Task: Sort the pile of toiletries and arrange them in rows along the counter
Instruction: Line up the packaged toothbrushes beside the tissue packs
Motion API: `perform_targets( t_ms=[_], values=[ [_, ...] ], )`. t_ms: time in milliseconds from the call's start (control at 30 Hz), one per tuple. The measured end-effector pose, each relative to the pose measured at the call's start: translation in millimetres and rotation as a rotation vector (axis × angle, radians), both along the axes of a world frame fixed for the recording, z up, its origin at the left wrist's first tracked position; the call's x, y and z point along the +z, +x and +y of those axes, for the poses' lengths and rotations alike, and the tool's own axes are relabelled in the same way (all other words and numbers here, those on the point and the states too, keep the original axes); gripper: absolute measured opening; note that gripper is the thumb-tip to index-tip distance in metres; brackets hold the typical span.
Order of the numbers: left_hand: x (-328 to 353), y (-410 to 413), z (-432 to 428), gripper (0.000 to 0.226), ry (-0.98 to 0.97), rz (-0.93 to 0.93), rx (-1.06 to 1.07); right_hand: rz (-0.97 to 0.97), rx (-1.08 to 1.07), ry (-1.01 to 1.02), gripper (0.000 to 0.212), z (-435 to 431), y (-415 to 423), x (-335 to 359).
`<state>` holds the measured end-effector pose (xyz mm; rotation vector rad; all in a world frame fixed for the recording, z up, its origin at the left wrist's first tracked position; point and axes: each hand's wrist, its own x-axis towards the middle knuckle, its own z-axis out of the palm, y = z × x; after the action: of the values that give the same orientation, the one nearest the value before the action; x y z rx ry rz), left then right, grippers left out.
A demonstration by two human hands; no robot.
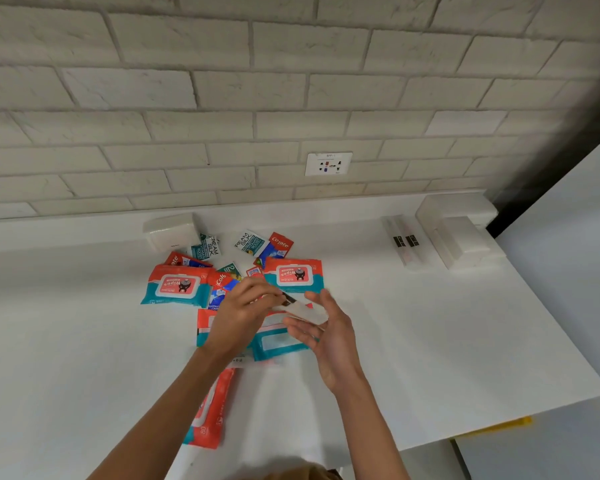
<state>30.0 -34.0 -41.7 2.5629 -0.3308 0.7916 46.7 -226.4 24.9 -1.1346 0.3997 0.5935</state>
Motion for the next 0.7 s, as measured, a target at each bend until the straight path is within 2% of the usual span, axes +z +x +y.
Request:
perform_targets(
  t_ms=[67,167,233,300,367,500,533,600,700],
  values=[
    [-1.5,-2.8,-3.1,0.02,0.018,-0.03,0.007,-0.057,0.02,-0.078,0.019,-6.3,-3.2,-4.7],
    [1.2,-6.3,-7.9,0.019,0.027,-0.061,0.009,-0.123,0.107,-0.123,0.023,-15.7,-9.4,-11.2],
    [1.7,-4.7,-15.5,0.019,-0.044,-0.023,0.057,-0.152,0.126,-0.158,0.024,-20.0,-14.1,-13.4],
    [6.7,-2.8,-27.0,0.024,-0.283,0.128,0.197,-0.163,0.115,-0.155,0.027,-23.5,-16.8,-18.0],
    [14.9,-1.0,-38.4,0.032,-0.625,0.331,0.325,-0.182,0.111,-0.155,0.03,-27.1,-18.7,-20.6],
    [21.2,6.6,-51.9,0.022,-1.201,0.586,0.316,-0.235,0.124,-0.189,0.031,-33.7,-20.7,-23.4],
    [21.7,9.4,-53.4,0.025,-1.331,0.63,0.317,-0.241,0.133,-0.203,0.031,-35.2,-21.1,-24.0],
    [19.9,17.5,-53.5,0.034,-1.459,0.689,0.353,-0.254,0.16,-0.234,0.029,-37.5,-22.3,-25.1],
    [18.3,28.3,-48.8,0.028,-1.384,0.712,0.402,-0.25,0.21,-0.26,0.028,-41.7,-24.4,-29.1]
  ],
)
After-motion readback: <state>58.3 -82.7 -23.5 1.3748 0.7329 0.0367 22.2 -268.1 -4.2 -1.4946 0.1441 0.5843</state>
